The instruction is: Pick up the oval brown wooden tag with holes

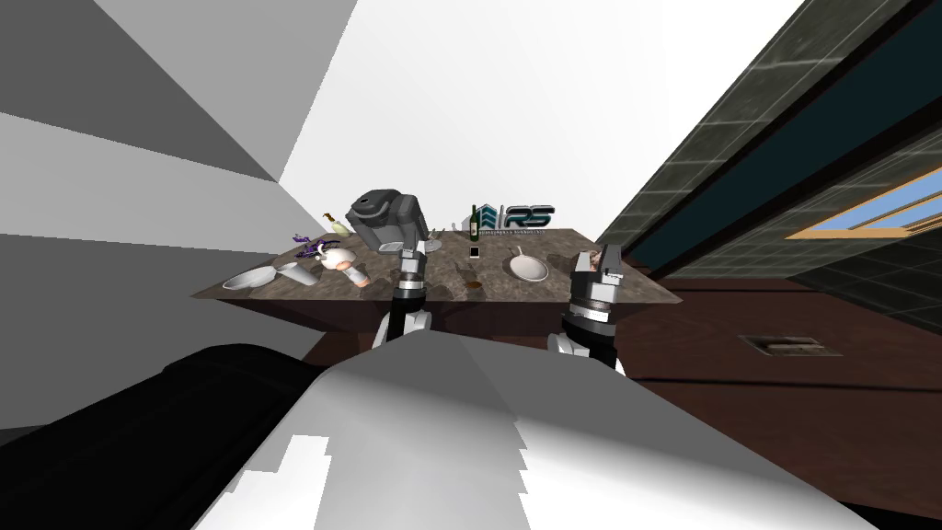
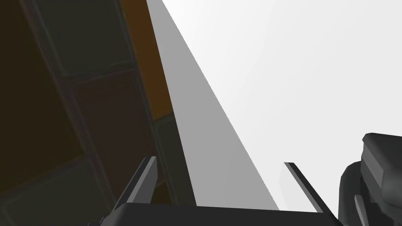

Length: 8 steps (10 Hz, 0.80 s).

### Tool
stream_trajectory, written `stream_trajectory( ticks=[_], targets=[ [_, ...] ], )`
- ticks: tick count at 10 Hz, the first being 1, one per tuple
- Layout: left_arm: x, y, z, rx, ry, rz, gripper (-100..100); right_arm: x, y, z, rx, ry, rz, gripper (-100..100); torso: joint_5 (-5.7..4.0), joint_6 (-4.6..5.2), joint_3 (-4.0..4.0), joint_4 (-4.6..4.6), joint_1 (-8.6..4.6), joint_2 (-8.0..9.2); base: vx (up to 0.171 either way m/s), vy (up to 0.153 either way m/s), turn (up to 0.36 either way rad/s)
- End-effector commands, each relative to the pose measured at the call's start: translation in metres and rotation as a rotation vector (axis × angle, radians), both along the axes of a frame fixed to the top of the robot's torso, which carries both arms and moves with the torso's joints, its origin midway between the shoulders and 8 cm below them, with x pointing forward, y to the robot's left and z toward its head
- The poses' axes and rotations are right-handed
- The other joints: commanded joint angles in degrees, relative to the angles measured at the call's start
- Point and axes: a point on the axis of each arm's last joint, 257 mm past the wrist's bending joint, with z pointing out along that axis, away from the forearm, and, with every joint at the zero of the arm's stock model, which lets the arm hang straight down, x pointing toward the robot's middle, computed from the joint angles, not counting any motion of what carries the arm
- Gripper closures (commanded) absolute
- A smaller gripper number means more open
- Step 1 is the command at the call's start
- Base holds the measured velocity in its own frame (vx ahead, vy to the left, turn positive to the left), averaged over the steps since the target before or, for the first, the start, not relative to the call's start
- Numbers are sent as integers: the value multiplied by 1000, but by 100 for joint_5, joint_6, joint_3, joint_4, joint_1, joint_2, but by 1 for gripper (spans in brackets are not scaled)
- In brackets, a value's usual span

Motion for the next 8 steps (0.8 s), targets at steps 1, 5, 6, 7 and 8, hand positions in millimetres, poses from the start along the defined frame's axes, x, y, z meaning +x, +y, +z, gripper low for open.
stream_trajectory(
  ticks=[1,5,6,7,8],
  targets=[
    [5,-2,-3,17,19,-15,-100,0,0,0,0,0,0,0,0,0,0,0,0,0,-10,-2,-37],
    [29,-1,-16,39,102,-58,-100,0,0,0,0,0,0,0,0,1,6,2,1,12,-33,-5,-79],
    [32,0,-19,37,116,-56,-100,0,0,0,0,0,0,0,0,1,8,3,0,14,-33,-5,-37],
    [40,2,-22,35,140,-64,-100,0,0,0,0,0,0,0,0,0,7,3,-1,13,-37,-18,-94],
    [41,2,-24,33,149,-62,-100,0,0,0,0,0,0,0,-1,1,7,3,-5,13,-31,-8,-38]
  ],
)
